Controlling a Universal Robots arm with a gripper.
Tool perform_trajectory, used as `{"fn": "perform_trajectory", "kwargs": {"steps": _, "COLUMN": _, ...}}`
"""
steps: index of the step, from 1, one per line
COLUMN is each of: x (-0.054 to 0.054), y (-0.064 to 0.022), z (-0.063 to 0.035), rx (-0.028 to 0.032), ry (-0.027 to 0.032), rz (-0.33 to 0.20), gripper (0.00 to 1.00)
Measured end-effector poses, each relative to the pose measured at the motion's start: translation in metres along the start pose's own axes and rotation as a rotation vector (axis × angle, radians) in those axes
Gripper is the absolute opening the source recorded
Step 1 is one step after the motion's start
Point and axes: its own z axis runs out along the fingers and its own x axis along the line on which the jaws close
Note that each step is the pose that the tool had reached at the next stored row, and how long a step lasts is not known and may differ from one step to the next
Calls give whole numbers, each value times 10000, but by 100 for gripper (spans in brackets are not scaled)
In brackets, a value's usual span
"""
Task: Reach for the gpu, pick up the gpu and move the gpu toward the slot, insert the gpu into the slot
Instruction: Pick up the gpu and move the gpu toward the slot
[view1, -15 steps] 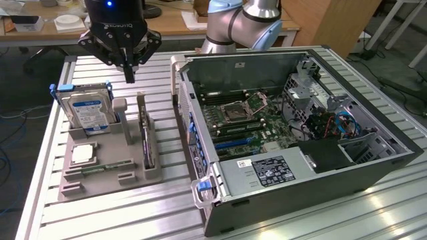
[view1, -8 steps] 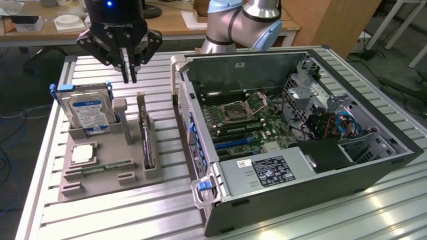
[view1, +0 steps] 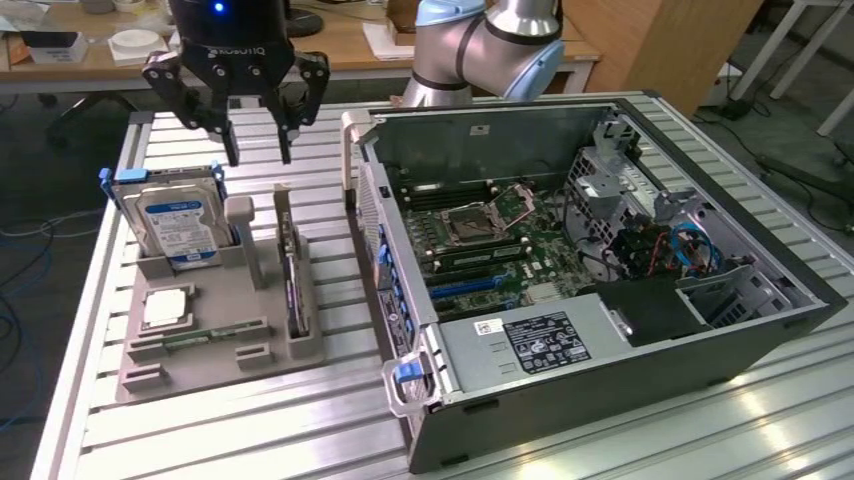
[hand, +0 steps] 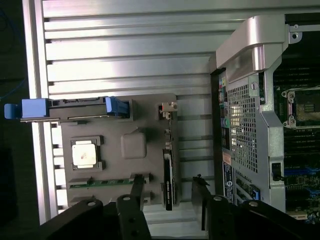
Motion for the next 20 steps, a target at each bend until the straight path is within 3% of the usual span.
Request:
{"fn": "perform_trajectory", "kwargs": {"steps": 4, "x": 6, "y": -1, "z": 1, "rx": -1, "ry": -12, "rz": 0, "gripper": 58}}
{"fn": "perform_trajectory", "kwargs": {"steps": 5, "x": 5, "y": -2, "z": 3, "rx": 9, "ry": -11, "rz": -33, "gripper": 65}}
{"fn": "perform_trajectory", "kwargs": {"steps": 10, "x": 6, "y": -7, "z": 49, "rx": 34, "ry": 99, "rz": -691, "gripper": 65}}
{"fn": "perform_trajectory", "kwargs": {"steps": 20, "x": -3, "y": -133, "z": 225, "rx": 33, "ry": 107, "rz": -801, "gripper": 65}}
